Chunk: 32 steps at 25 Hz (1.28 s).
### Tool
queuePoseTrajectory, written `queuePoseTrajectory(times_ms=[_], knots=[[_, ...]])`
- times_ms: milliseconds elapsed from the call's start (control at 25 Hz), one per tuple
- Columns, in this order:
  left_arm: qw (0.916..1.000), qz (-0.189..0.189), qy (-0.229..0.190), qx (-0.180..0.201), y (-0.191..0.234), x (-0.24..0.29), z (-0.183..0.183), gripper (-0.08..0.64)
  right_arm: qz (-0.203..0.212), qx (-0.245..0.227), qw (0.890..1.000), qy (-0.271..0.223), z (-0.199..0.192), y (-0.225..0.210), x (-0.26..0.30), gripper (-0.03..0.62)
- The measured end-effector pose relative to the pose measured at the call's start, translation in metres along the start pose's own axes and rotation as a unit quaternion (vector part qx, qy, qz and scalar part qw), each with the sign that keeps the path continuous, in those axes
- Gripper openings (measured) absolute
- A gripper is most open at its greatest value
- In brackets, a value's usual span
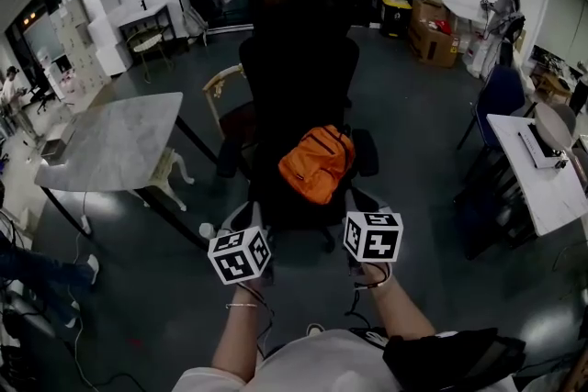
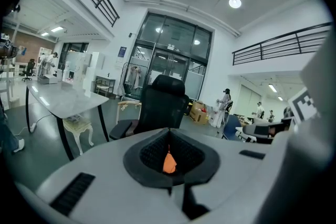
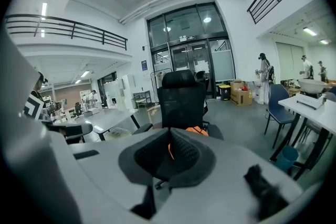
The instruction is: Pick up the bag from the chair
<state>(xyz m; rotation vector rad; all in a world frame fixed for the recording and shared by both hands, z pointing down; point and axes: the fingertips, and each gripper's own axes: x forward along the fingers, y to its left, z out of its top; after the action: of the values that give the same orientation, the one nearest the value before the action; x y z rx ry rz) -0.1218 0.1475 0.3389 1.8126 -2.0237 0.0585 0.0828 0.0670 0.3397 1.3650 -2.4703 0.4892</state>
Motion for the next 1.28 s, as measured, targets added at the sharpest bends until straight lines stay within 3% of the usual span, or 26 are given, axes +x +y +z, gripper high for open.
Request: queuePoseTrajectory(times_ms=[840, 1280], knots=[[0.9998, 0.004, 0.017, 0.004, 0.002, 0.049, 0.003, 0.014, 0.002, 0.012, 0.999, 0.031, -0.008, -0.021, 0.046, 0.034], [0.9994, -0.015, 0.025, 0.019, 0.010, 0.122, 0.022, 0.014, -0.011, 0.021, 0.999, 0.038, 0.006, -0.039, 0.109, 0.034]])
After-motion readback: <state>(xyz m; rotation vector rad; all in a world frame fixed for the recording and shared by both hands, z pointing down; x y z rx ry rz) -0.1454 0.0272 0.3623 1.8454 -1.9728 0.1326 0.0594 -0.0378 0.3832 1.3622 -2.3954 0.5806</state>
